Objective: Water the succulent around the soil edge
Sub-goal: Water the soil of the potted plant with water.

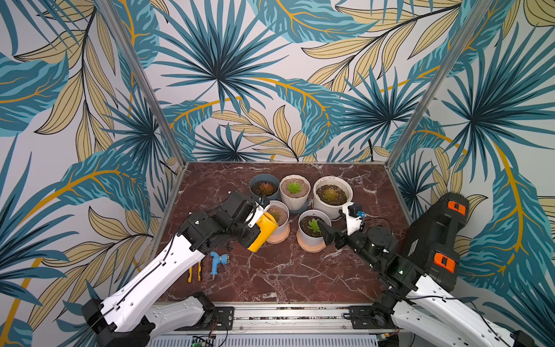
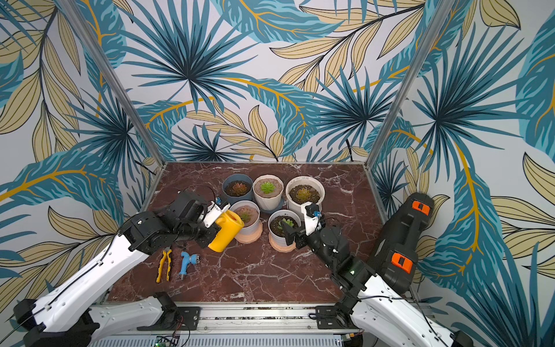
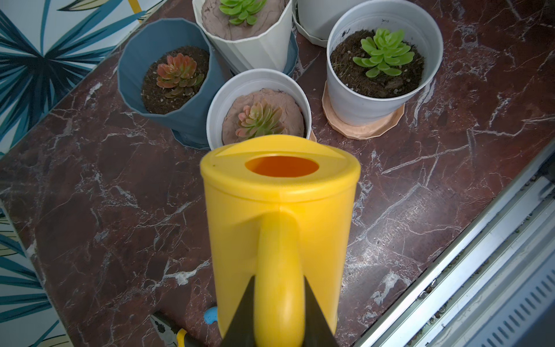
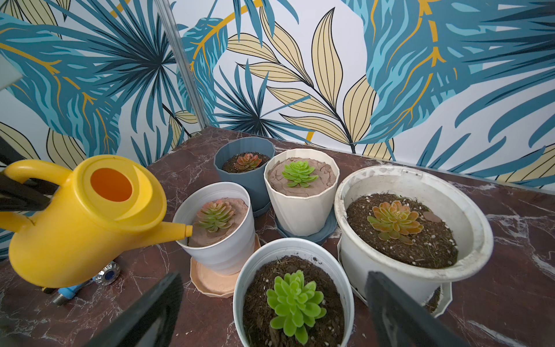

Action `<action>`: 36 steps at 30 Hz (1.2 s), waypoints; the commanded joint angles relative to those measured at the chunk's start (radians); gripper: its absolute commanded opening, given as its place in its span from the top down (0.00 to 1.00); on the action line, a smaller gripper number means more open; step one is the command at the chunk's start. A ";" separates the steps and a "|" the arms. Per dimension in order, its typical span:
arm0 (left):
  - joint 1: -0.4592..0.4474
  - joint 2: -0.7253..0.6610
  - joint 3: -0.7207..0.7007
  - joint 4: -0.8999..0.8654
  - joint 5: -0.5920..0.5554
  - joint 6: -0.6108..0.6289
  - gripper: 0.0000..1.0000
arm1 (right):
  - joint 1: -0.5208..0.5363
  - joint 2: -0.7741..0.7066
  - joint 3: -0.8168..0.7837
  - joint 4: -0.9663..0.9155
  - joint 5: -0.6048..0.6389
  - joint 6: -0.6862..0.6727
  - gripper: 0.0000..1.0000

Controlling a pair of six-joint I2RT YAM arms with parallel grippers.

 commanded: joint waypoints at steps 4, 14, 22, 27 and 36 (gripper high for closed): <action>-0.003 -0.008 0.026 0.054 -0.031 -0.010 1.00 | 0.003 -0.002 -0.007 -0.001 0.002 -0.013 0.00; -0.009 0.033 0.066 0.122 0.037 -0.016 1.00 | 0.003 0.000 -0.005 -0.002 0.004 -0.015 0.01; -0.018 0.082 0.064 0.144 0.051 -0.010 1.00 | 0.004 0.007 -0.004 -0.003 0.005 -0.018 0.01; -0.019 0.106 0.087 0.145 0.034 0.009 1.00 | 0.004 0.007 -0.002 -0.007 0.007 -0.018 0.00; -0.019 0.187 0.177 0.161 0.011 0.053 1.00 | 0.004 0.010 -0.001 -0.007 0.005 -0.019 0.01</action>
